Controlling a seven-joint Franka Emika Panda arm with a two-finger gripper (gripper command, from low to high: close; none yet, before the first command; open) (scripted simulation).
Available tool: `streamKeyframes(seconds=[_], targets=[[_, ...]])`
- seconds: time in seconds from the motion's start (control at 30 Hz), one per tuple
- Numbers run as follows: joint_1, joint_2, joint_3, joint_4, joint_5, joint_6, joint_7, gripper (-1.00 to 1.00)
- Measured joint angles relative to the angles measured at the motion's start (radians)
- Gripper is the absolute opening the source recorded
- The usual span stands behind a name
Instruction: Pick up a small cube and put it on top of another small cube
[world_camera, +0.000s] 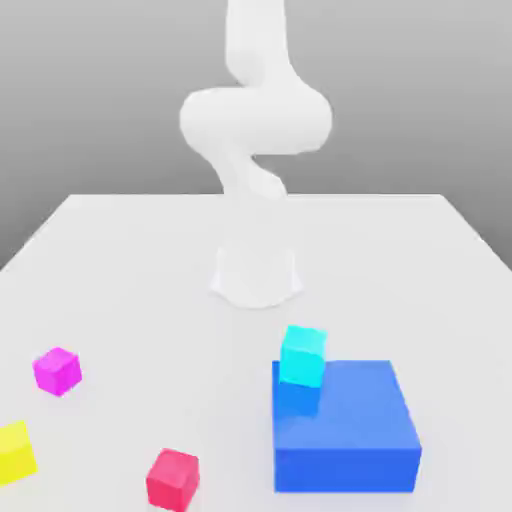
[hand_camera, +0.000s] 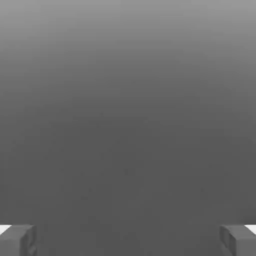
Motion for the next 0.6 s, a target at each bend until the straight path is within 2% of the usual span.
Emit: streamKeyframes(seconds=[0.6], targets=[[-0.159, 0.659, -0.19, -0.001, 0.123, 0.195, 0.135, 0.0]])
